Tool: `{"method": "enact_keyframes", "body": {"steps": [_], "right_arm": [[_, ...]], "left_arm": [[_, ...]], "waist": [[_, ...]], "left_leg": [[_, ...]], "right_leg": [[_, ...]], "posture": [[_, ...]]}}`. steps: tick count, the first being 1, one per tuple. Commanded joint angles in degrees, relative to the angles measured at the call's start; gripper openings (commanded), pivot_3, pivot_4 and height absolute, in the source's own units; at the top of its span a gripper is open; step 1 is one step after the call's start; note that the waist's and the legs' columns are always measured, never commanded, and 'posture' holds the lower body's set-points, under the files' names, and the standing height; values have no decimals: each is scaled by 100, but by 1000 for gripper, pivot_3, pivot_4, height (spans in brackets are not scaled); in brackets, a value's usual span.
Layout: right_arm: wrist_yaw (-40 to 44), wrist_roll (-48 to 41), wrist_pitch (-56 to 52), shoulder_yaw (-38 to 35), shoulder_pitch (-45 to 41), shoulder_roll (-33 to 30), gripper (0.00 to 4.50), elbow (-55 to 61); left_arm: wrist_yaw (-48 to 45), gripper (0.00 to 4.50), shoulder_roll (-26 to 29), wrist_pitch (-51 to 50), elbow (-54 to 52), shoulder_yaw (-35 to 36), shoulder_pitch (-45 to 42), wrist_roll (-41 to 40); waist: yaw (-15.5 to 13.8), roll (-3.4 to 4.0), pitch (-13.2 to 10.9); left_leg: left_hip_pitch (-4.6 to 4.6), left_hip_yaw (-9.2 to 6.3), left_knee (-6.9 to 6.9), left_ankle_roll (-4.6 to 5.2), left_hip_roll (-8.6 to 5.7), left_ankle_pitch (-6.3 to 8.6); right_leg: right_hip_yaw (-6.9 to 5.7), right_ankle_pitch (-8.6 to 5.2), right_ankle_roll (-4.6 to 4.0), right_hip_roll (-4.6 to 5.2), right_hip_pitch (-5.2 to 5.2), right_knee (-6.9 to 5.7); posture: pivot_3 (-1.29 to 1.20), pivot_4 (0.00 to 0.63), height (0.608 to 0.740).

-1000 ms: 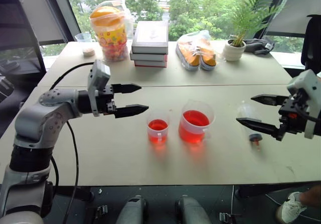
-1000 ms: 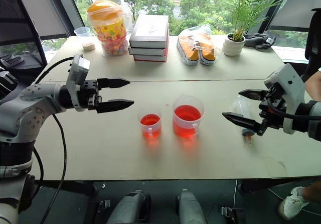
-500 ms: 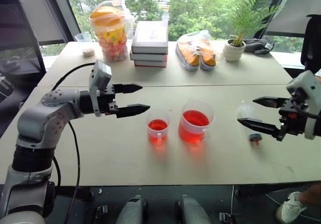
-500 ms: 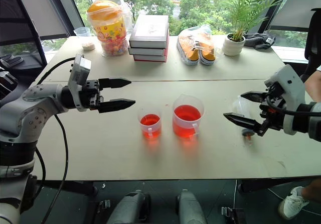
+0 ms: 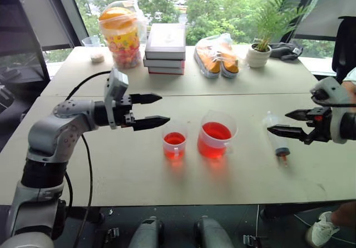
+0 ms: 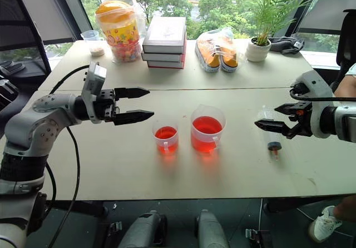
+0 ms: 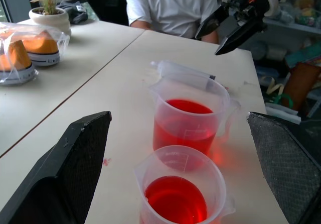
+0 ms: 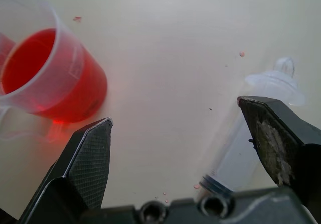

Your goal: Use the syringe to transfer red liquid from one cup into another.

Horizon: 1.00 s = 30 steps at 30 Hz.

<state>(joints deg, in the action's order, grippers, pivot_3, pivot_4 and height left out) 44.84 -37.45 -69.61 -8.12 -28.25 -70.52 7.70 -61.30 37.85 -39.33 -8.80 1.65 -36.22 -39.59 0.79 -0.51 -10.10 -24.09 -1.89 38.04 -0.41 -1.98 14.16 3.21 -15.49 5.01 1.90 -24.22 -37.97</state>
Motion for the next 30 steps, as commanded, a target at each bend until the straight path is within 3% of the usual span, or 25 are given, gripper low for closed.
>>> {"method": "enact_keyframes", "body": {"steps": [1, 6, 10, 22, 28, 30], "right_arm": [[80, 665, -34, 904, -944, 155, 4406, -1238], [747, 1702, 474, 2323, -1860, 392, 4406, -2578], [1160, 2342, 779, 2936, -2411, 754, 4406, -3610], [1627, 3446, 1465, 3230, -3427, 1916, 4406, -5877], [1904, 3833, 1704, 3226, -3474, 2137, 1536, -6058], [1978, 3913, 1705, 3195, -3445, 2136, 1356, -5988]], "left_arm": [[-31, 4500, -38, 118, -69, 20, -40, 21], [-41, 4500, -82, 61, -200, 15, 63, -45], [12, 4500, -88, -45, -334, 53, 139, -133], [290, 4500, -123, -105, -599, 151, 366, -238], [280, 4500, -131, -14, -523, 117, 294, -179], [272, 4500, -145, 7, -460, 101, 241, -155]], "waist": [[9, 0, 0], [10, 1, 0], [6, 1, -1], [7, 1, 0], [10, 1, 0], [12, 1, 0]], "left_leg": [[0, 0, -1, 0, 0, 0], [-5, 1, -13, 0, 1, 0], [-20, 2, -10, 0, -1, 0], [-19, 0, -7, -1, -3, 0], [-18, 0, -6, -1, -5, 0], [-17, -1, -6, -1, -5, 0]], "right_leg": [[3, 0, 0, 0, 0, 0], [7, 0, -1, -4, -16, -1], [6, 0, 1, -3, -27, -1], [0, 1, 1, -3, -27, -6], [-1, 1, 1, -2, -26, -7], [-1, 2, 1, -2, -26, -8]], "posture": [[0, 150, 740], [0, 150, 740], [0, 150, 740], [0, 150, 740], [0, 150, 740], [0, 150, 740]]}}
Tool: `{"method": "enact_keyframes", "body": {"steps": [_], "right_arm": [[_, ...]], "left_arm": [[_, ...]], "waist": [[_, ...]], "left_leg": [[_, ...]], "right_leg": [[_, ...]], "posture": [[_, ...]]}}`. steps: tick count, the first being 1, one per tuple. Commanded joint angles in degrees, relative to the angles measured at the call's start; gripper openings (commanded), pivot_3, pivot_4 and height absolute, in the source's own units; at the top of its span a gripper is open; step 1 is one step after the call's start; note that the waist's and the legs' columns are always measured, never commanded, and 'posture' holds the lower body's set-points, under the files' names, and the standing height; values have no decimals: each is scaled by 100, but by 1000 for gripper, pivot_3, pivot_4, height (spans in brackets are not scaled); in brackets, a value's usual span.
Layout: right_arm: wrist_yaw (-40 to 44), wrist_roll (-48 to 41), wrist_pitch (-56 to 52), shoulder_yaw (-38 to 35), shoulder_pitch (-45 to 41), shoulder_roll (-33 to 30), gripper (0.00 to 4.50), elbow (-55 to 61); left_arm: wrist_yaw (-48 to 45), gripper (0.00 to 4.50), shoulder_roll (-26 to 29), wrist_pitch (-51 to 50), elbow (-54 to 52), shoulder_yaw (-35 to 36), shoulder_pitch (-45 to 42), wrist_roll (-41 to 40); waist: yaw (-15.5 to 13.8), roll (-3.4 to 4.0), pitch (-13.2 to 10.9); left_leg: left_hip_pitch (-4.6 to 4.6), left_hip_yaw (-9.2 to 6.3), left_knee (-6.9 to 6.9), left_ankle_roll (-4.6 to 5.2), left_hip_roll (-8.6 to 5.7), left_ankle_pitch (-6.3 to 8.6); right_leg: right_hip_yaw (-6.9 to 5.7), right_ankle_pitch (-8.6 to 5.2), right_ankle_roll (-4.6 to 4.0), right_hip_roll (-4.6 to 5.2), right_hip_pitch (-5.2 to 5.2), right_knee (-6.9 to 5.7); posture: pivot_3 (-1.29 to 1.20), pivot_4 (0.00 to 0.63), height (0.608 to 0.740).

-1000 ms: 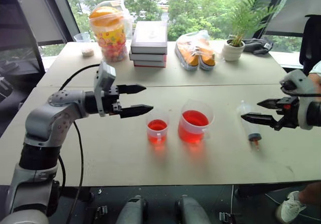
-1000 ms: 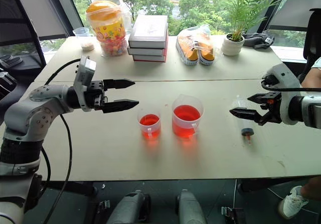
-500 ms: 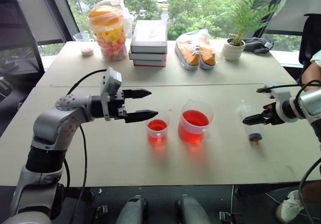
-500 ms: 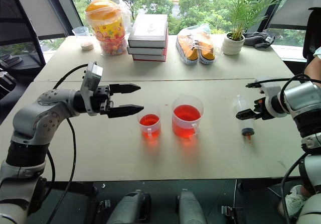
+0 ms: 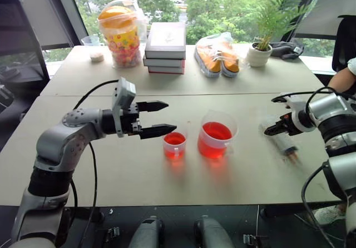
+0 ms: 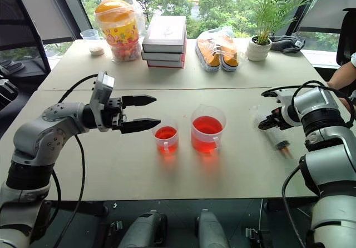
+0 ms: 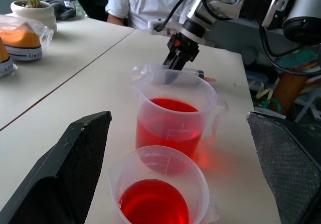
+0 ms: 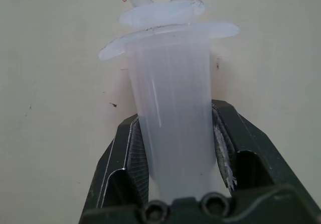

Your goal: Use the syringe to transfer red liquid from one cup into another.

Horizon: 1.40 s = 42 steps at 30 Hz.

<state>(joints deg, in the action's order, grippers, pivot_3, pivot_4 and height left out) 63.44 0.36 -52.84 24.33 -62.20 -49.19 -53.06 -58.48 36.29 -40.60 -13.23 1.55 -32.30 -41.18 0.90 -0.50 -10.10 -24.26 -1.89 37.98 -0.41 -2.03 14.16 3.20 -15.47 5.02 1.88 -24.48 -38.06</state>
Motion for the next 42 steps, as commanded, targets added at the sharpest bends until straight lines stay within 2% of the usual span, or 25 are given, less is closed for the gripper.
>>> {"method": "enact_keyframes", "body": {"steps": [1, 5, 10, 13, 15, 20, 24, 28, 34, 42], "right_arm": [[139, 165, 27, -72, -41, 3, 1356, 105], [155, 128, -111, -380, 19, -228, 1356, 741], [-276, -924, -734, -2269, 605, -330, 1356, 3634], [-666, -1761, -583, -3672, 1089, 196, 1356, 5544], [-1091, -2179, -874, -4281, 1184, 653, 1356, 6351], [-2044, -3109, -1191, -5044, 1265, 1785, 1356, 7570], [-2569, -3608, -912, -5275, 1616, 2432, 1356, 8086], [-2915, -3830, -131, -5178, 2521, 3109, 1356, 8530], [-2835, -2899, 2095, -4016, 4321, 3768, 1356, 8274], [-2988, -2277, 3546, -3361, 4845, 3831, 1356, 7622]], "left_arm": [[-13, 4500, 7, 141, 0, 106, -166, 10], [15, 4500, -56, 132, 191, 107, -346, 34], [-96, 4500, -102, 143, 631, 38, -766, 109], [-246, 4500, -152, 255, 899, -90, -1036, 236], [-342, 4500, -181, 299, 1083, -171, -1198, 336], [-517, 4500, -338, 400, 1458, -277, -1533, 477], [-625, 4500, -439, 447, 1603, -296, -1683, 545], [-614, 4500, -553, 436, 1632, -279, -1802, 579], [-653, 4500, -626, 383, 1729, -307, -2003, 598], [-787, 4500, -797, 299, 1829, -391, -2234, 566]], "waist": [[1, 0, 0], [-6, 1, 0], [-4, 7, -3], [-13, 6, -2], [-8, 6, -2], [-25, 2, 0], [-24, 2, 0], [-16, -4, 4], [4, -3, 4], [12, -2, 3]], "left_leg": [[1, 0, 0, 0, 0, 0], [1, 0, 0, 0, 0, 0], [-5, -2, -2, 0, 0, 0], [-5, -10, -6, 0, 1, 1], [-6, -13, -6, 0, 2, 1], [-6, -14, 10, 0, -1, 0], [-7, -18, 8, 0, -2, 0], [-8, -16, 1, 0, -2, 0], [-5, -13, 1, -1, -1, 0], [12, -5, 8, -4, 1, -3]], "right_leg": [[0, 0, 0, 0, 0, 0], [0, 0, 0, -1, 0, -1], [0, 0, 0, 0, -8, -4], [-6, 0, 1, -3, -7, -4], [-8, 0, 1, -5, -6, -5], [-5, 3, 5, 5, 1, -9], [-5, 3, 5, 7, 0, -8], [-4, 3, 5, 7, -4, -8], [-4, 3, 5, -1, -4, -13], [-1, 3, 6, -10, 3, -23]], "posture": [[0, 150, 740], [0, 150, 740], [0, 150, 740], [0, 150, 740], [0, 150, 740], [0, 150, 740], [0, 150, 740], [0, 150, 740], [0, 150, 740], [0, 150, 740]]}}
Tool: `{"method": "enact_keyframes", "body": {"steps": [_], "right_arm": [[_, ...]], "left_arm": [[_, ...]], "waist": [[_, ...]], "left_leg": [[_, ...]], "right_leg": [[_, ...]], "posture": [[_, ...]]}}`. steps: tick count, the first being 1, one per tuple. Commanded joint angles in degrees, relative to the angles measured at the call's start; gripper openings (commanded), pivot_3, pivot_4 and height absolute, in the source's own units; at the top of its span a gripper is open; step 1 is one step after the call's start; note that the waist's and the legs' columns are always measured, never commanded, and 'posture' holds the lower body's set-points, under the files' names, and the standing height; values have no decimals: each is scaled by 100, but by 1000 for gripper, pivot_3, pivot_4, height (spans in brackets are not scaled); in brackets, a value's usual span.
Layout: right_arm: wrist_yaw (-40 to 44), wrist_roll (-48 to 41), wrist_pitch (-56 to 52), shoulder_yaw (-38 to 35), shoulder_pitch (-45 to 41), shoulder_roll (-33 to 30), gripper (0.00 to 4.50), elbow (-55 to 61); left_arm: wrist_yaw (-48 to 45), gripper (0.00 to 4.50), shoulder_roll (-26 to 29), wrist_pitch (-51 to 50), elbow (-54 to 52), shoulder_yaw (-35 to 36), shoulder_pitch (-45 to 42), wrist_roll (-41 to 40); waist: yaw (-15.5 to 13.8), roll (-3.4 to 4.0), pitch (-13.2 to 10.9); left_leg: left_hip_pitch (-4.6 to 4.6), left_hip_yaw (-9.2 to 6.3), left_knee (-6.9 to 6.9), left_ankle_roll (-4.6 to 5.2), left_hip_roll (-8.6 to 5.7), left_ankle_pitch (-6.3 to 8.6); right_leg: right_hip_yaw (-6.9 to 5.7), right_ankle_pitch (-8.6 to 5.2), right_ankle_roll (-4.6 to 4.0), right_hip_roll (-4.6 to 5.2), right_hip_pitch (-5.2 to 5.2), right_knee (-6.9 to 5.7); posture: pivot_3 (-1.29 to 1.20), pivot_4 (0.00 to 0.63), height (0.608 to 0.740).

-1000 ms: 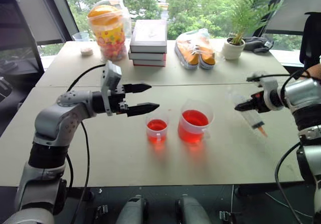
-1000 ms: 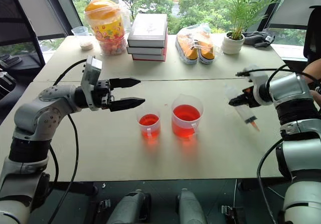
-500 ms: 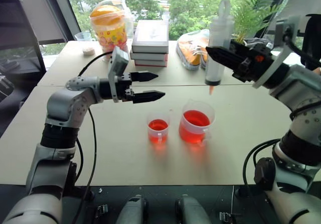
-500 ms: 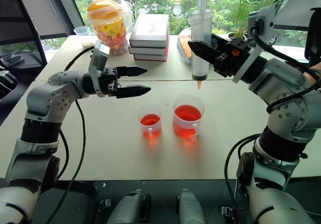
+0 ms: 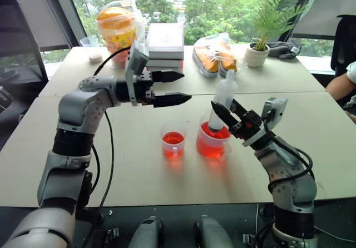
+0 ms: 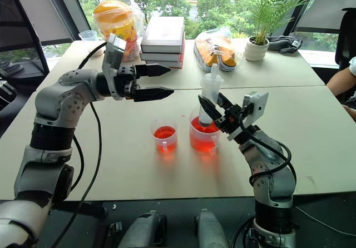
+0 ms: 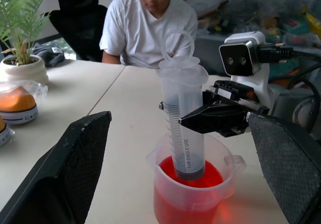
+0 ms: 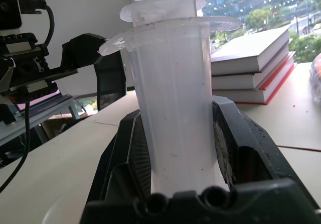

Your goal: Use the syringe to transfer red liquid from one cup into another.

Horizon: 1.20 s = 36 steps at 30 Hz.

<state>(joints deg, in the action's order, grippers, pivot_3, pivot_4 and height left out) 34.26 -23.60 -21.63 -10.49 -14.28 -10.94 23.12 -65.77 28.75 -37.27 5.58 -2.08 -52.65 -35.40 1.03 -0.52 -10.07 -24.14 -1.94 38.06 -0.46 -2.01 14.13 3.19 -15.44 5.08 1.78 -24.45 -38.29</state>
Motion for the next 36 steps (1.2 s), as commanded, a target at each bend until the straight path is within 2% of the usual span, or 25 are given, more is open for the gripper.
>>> {"method": "enact_keyframes", "body": {"steps": [1, 9, 24, 26, 28, 34, 35, 36], "right_arm": [[-94, 174, 521, 176, 80, -20, 1356, -38], [-124, 343, 882, 497, 311, -224, 1356, -177], [-223, 341, 891, 672, 363, -519, 1356, -152], [-219, 344, 886, 690, 380, -561, 1356, -141], [-221, 329, 882, 708, 393, -596, 1356, -129], [-206, 204, 746, 745, 442, -691, 1356, -51], [-188, 168, 696, 756, 459, -714, 1356, -32], [-162, 144, 645, 777, 480, -749, 1356, -12]], "left_arm": [[-83, 4500, -66, -54, -47, -47, -222, -22], [-168, 4500, -515, 55, 263, -327, -531, 148], [-340, 4500, -1304, 28, 538, -634, -853, 243], [-307, 3962, -1397, 77, 630, -655, -898, 302], [-297, 3229, -1458, 120, 713, -661, -927, 348], [-314, 348, -1575, 171, 865, -598, -1017, 374], [-309, 78, -1594, 196, 896, -576, -1046, 388], [-308, 78, -1604, 242, 925, -556, -1081, 411]], "waist": [[-1, 0, 0], [-22, 0, 0], [-15, 0, 0], [-17, -1, 0], [-18, -1, 0], [-16, 0, 0], [-17, -1, 0], [-18, -1, 0]], "left_leg": [[1, 0, -2, 0, 1, 0], [3, 0, 0, -1, -1, -1], [12, 0, 1, -1, -1, -1], [13, 1, 1, 0, -1, -1], [15, 0, 2, 0, -1, -1], [18, 0, 2, 0, -1, -1], [17, 0, 2, 0, -1, -1], [18, 0, 2, 0, -1, -1]], "right_leg": [[0, 0, 0, -1, 0, 0], [0, 0, 0, -2, 6, 1], [1, 0, 0, -9, 16, 1], [1, 0, 0, -9, 17, 1], [1, 0, 0, -10, 21, 2], [1, 0, 0, -11, 22, 2], [1, 0, 0, -12, 22, 2], [1, 0, 0, -11, 24, 2]], "posture": [[0, 150, 740], [0, 150, 740], [0, 150, 740], [0, 150, 740], [0, 150, 740], [0, 150, 740], [0, 150, 740], [0, 150, 740]]}}
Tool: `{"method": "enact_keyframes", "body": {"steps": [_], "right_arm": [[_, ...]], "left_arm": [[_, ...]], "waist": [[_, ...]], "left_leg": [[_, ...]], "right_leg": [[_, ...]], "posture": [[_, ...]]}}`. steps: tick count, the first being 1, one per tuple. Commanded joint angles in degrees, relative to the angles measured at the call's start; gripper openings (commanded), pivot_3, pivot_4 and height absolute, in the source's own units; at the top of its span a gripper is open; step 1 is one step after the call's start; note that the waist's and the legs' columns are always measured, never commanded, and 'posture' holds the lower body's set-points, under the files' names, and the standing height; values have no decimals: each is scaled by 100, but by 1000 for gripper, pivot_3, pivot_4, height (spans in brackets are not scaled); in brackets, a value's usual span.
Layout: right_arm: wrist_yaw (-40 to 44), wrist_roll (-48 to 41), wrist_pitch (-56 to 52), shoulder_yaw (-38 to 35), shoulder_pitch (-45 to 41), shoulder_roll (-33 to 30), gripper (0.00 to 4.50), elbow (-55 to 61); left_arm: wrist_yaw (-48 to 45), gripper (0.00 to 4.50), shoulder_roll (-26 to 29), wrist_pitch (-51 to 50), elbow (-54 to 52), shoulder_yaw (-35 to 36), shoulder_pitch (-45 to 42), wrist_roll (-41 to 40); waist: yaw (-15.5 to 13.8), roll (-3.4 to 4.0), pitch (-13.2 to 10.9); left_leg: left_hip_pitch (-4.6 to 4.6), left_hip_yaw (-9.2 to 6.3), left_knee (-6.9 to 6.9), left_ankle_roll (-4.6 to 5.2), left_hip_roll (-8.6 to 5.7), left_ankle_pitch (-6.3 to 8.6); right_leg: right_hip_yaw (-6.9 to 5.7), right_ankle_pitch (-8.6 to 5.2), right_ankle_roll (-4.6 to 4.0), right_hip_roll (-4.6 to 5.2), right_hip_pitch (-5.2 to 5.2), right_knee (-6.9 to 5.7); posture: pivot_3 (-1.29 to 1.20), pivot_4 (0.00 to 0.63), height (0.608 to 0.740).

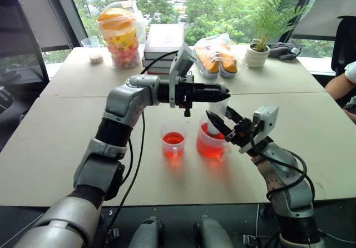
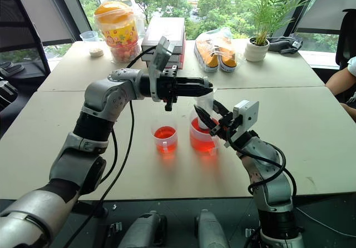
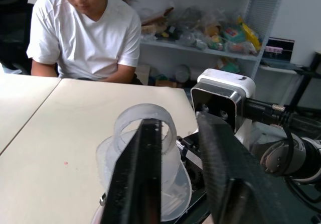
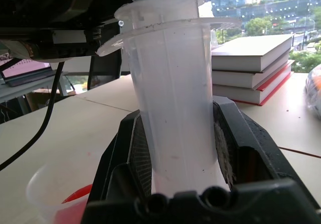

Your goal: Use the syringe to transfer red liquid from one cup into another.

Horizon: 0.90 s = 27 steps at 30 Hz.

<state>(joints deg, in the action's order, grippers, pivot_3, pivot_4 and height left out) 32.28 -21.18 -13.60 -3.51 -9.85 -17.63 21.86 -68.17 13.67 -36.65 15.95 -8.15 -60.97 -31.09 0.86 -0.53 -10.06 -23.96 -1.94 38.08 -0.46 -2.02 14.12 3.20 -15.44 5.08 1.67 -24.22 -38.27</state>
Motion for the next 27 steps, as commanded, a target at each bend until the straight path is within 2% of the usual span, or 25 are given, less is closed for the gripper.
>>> {"method": "enact_keyframes", "body": {"steps": [1, 18, 27], "right_arm": [[63, -122, -205, 100, 57, -114, 1356, 132], [219, -318, -465, 269, 174, -422, 1356, 69], [214, -355, -510, 288, 144, -443, 1356, 89]], "left_arm": [[-66, 78, -103, 245, -83, 78, -290, 9], [-89, 78, -31, 879, 740, 522, -1092, 136], [-131, 78, 25, 1017, 893, 539, -1177, 166]], "waist": [[-2, 0, 0], [-6, -1, -1], [-6, -1, -1]], "left_leg": [[0, 0, 0, 0, 0, 0], [-1, 0, 0, 0, 0, 0], [-1, 0, -1, 0, 0, 0]], "right_leg": [[0, 0, 0, 0, 0, 1], [-1, 0, 0, -1, 1, 3], [0, 0, 1, -1, 0, 4]], "posture": [[0, 150, 740], [0, 150, 740], [0, 150, 740]]}}
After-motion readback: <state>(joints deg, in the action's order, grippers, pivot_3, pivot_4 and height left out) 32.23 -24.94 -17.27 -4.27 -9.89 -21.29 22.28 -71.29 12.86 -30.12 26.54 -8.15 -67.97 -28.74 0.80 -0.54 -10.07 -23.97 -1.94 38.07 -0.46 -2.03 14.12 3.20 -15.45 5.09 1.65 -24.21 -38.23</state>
